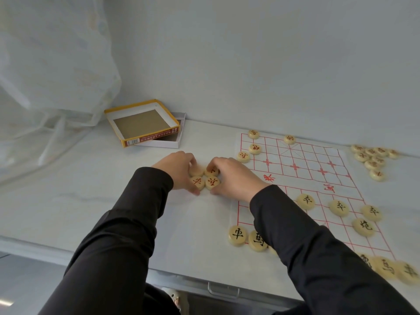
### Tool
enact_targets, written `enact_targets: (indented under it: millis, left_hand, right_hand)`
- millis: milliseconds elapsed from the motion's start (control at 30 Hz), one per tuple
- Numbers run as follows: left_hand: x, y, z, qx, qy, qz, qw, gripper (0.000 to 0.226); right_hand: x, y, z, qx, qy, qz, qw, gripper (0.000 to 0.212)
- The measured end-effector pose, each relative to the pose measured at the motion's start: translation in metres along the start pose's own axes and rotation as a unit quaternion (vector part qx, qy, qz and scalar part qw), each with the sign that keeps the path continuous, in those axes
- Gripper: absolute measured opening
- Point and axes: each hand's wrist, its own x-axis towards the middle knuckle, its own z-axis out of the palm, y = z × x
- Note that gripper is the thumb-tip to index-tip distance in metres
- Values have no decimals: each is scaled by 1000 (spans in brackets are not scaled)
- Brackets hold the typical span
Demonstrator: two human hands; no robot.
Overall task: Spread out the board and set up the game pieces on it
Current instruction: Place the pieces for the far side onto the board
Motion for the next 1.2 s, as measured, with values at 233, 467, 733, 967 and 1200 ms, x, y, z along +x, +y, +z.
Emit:
enact_targets:
  millis: [233,467,733,967,1200]
  left_hand:
    - [1,-6,-3,-8,-11,4,1000,68]
    - [0,-10,-2,-24,3,10,1000,82]
    - [-1,-9,-3,-8,-8,13,1000,99]
    - [-1,-8,-3,-27,-1,14,1000,98]
    - [2,-6,-1,-35,1,21,999,96]
  right_hand:
    - [2,1,0,12,-1,1,1000,34]
    - [5,1,3,16,9,-12,1000,31]
    - [5,2,2,26,22,-30,999,27]
    - [5,28,-32,100,107,32,989,23]
    - [-5,93,-58,-3,117,177,977,21]
